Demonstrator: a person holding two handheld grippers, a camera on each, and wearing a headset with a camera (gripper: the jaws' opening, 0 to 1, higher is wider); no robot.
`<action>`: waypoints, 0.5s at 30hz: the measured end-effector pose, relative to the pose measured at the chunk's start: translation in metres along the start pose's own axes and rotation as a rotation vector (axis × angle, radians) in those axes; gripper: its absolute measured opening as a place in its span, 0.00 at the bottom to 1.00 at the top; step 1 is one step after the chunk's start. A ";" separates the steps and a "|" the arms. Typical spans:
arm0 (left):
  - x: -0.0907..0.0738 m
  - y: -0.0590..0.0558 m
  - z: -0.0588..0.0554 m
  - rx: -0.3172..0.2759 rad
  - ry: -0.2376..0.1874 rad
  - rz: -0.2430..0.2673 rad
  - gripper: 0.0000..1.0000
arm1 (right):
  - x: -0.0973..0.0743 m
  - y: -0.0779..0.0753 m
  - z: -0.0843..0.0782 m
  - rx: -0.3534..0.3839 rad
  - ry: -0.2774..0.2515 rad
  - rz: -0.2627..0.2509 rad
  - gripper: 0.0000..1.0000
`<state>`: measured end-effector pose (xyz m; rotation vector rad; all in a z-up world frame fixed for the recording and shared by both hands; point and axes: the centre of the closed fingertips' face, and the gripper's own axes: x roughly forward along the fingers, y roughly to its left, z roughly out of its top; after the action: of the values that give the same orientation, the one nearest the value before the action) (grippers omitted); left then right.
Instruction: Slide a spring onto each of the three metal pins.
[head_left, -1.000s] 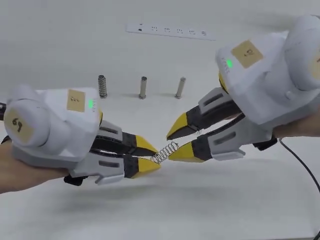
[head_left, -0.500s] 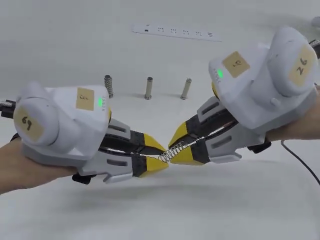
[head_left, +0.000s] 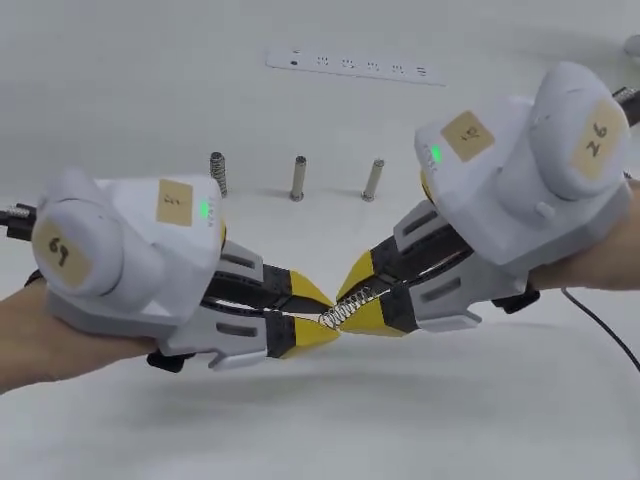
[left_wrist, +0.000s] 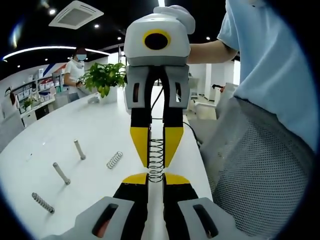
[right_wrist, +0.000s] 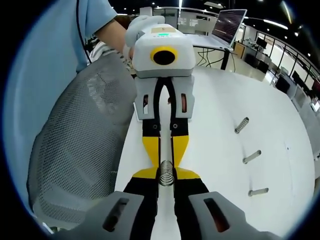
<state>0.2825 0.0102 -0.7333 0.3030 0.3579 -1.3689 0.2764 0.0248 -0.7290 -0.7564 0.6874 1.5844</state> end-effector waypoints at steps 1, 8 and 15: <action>0.000 -0.001 0.000 -0.010 0.000 -0.005 0.02 | 0.000 0.001 0.000 0.013 0.000 0.007 0.08; 0.001 -0.001 -0.001 -0.017 -0.009 0.009 0.03 | 0.000 0.001 -0.001 0.011 0.006 0.010 0.08; -0.001 0.003 -0.003 -0.035 -0.015 0.042 0.11 | 0.001 -0.001 -0.002 0.011 0.014 0.009 0.08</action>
<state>0.2855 0.0129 -0.7355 0.2698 0.3613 -1.3219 0.2778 0.0239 -0.7309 -0.7573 0.7099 1.5832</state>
